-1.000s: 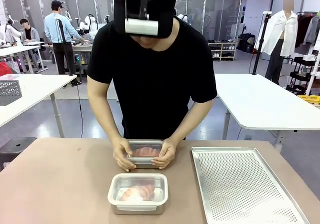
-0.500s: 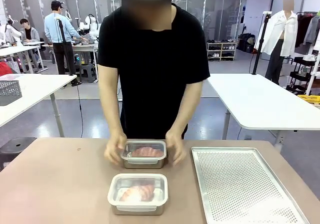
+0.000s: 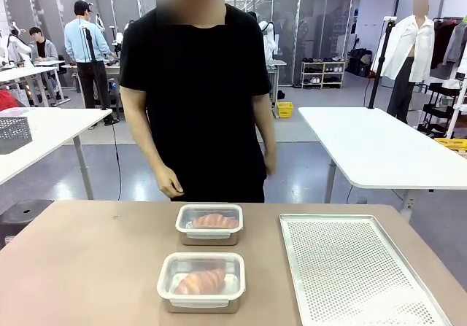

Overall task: Place the bread into the airtight container.
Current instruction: Pick up a Butter Roll and place it into an empty Airtight Container.

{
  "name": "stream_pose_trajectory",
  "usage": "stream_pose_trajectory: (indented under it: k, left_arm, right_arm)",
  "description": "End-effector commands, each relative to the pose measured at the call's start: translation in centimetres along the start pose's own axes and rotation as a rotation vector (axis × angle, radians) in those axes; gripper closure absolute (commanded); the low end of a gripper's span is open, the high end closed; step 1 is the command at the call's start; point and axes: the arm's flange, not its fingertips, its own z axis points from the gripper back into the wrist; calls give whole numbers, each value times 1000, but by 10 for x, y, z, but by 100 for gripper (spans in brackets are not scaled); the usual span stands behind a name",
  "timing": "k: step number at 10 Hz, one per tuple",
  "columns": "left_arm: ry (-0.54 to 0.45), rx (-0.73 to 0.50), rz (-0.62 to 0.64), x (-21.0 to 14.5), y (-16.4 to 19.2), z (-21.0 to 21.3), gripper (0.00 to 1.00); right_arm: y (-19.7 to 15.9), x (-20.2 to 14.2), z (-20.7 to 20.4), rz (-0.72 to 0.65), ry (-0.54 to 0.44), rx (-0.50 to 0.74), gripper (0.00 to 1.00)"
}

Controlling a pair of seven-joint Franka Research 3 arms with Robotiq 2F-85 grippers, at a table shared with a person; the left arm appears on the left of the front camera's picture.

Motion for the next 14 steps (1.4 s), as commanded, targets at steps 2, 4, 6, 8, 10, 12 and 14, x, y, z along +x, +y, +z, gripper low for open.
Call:
stream_pose_trajectory:
  k: [2, 4, 6, 8, 10, 12, 14]
  left_arm:
    - [0, 2, -2, 2, -1, 1, 0]
    - [0, 2, -2, 2, -1, 1, 0]
    - [0, 2, -2, 2, -1, 1, 0]
    - [0, 2, -2, 2, -1, 1, 0]
    - [0, 2, -2, 2, -1, 1, 0]
    - [0, 2, -2, 2, -1, 1, 0]
    - [0, 2, -2, 2, -1, 1, 0]
  right_arm:
    - [0, -5, -3, 13, 4, -1, 0]
    - [0, -5, -3, 13, 4, -1, 0]
    - [0, -5, -3, 13, 4, -1, 0]
    - [0, -5, -3, 13, 4, -1, 0]
    - [0, -5, -3, 13, 4, -1, 0]
    - [0, -5, -3, 13, 4, -1, 0]
    - [0, -5, -3, 13, 4, -1, 0]
